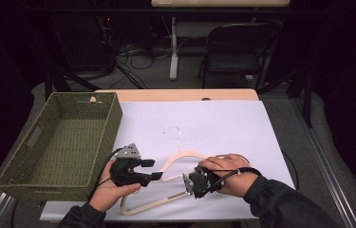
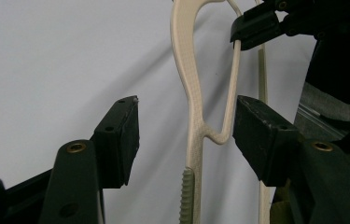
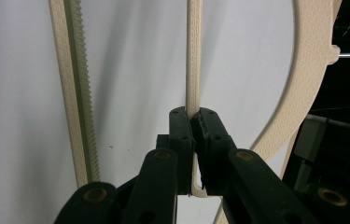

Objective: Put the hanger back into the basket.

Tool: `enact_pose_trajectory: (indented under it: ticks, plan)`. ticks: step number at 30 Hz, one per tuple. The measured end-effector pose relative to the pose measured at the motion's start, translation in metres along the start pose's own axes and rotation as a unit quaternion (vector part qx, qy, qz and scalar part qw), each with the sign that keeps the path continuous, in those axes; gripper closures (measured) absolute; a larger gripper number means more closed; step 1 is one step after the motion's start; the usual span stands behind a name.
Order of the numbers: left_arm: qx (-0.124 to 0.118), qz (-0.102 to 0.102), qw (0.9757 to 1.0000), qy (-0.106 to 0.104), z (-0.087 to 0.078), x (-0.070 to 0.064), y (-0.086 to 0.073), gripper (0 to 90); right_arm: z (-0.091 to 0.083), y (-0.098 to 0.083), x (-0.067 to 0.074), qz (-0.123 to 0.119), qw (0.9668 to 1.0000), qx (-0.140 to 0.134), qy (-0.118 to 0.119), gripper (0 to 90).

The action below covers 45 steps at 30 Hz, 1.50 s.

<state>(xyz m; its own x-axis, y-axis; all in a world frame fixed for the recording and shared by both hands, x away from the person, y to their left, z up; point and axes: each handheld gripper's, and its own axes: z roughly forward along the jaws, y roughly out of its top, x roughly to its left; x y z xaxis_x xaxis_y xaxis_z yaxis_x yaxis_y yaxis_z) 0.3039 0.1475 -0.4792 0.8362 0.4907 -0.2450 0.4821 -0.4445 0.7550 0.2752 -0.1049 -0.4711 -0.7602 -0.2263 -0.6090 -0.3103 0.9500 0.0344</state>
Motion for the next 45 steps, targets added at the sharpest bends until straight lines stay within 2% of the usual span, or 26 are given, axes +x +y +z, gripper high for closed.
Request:
enact_pose_trajectory:
  ticks: [8, 11, 13, 18, 23, 25, 26, 38, 42, 45]
  plan:
    - [0.026, 0.005, 0.9993, -0.026, 0.010, 0.000, 0.001, 43.7, 0.001, 0.001, 0.000, -0.006, 1.0000, 0.002, -0.004, 85.7]
    - [0.031, -0.004, 0.9989, -0.035, 0.012, 0.001, 0.002, 45.2, -0.001, 0.003, 0.000, -0.013, 0.9999, 0.006, -0.009, 85.6]
    - [0.038, -0.003, 0.9987, -0.036, 0.013, 0.001, 0.002, 45.8, -0.002, 0.004, -0.001, -0.017, 0.9998, -0.002, -0.011, 85.6]
    - [0.047, 0.000, 0.9978, -0.047, 0.016, 0.000, 0.000, 48.7, -0.002, 0.006, -0.001, -0.019, 0.9997, 0.001, -0.017, 85.6]
    - [0.054, -0.009, 0.9968, -0.058, 0.020, 0.000, -0.003, 55.0, 0.000, 0.006, -0.002, -0.018, 0.9996, -0.008, -0.019, 85.6]
    - [0.059, -0.011, 0.9967, -0.056, 0.021, 0.001, -0.004, 56.2, 0.000, 0.006, -0.002, -0.018, 0.9996, -0.007, -0.020, 85.6]
    - [0.057, -0.014, 0.9963, -0.062, 0.022, 0.002, -0.005, 56.6, 0.000, 0.006, -0.002, -0.019, 0.9996, -0.005, -0.020, 85.6]
    - [0.057, -0.017, 0.9961, -0.065, 0.023, 0.003, -0.005, 63.9, 0.000, 0.005, -0.001, -0.022, 0.9995, -0.004, -0.021, 85.6]
    - [0.052, -0.021, 0.9953, -0.079, 0.020, 0.003, -0.005, 68.4, 0.001, 0.005, -0.002, -0.023, 0.9995, -0.002, -0.024, 85.4]
    - [0.051, -0.023, 0.9940, -0.094, 0.018, 0.001, -0.004, 75.6, 0.002, 0.006, 0.000, -0.027, 0.9993, -0.002, -0.026, 85.1]
